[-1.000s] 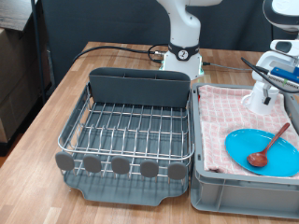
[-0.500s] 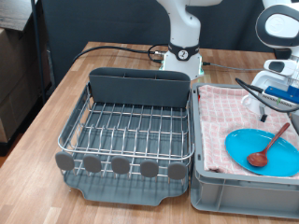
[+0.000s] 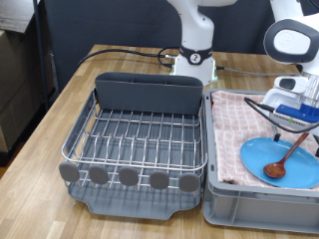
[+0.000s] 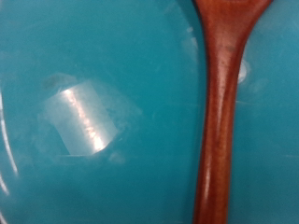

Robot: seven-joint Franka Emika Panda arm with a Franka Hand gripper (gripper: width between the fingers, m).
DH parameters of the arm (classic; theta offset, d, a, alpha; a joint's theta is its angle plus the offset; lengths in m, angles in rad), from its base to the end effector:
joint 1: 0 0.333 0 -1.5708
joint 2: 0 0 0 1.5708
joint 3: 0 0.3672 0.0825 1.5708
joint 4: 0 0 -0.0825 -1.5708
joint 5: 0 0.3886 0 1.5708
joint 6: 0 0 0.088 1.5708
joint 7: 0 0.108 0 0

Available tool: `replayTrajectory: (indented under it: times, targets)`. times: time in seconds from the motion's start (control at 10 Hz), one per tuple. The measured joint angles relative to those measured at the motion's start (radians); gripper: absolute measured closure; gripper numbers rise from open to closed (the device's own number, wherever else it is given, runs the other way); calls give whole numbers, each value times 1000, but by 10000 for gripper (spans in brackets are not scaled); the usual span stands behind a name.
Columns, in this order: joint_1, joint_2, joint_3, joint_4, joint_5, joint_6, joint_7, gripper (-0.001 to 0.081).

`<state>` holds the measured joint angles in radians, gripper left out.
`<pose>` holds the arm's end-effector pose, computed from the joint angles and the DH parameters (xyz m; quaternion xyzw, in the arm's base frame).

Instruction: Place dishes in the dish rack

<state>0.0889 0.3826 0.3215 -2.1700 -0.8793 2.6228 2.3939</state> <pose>0.5345 0.2458 0.2724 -0.7937 0.5799 -0.1814 0.0291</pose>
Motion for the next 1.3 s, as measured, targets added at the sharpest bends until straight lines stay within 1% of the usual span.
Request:
replayTrajectory:
  times: [0.2, 0.5, 0.6, 0.7, 0.8, 0.9, 1.0, 1.1, 1.2, 1.3]
  targets:
    - [2, 19, -13, 0, -31, 40, 32, 3]
    - [3, 33, -15, 0, -33, 50, 41, 3]
    - [5, 33, -17, 0, -33, 50, 46, 74]
    - [7, 33, -18, 0, -33, 49, 48, 253]
    - [9, 33, -19, 0, -33, 49, 48, 253]
    - [9, 34, -19, 0, -33, 49, 49, 453]
    - [9, 34, -19, 0, -33, 49, 49, 453]
    - [9, 34, -20, 0, -33, 49, 49, 611]
    - [9, 34, -20, 0, -34, 46, 49, 611]
    - [10, 34, -19, 1, -34, 41, 49, 717]
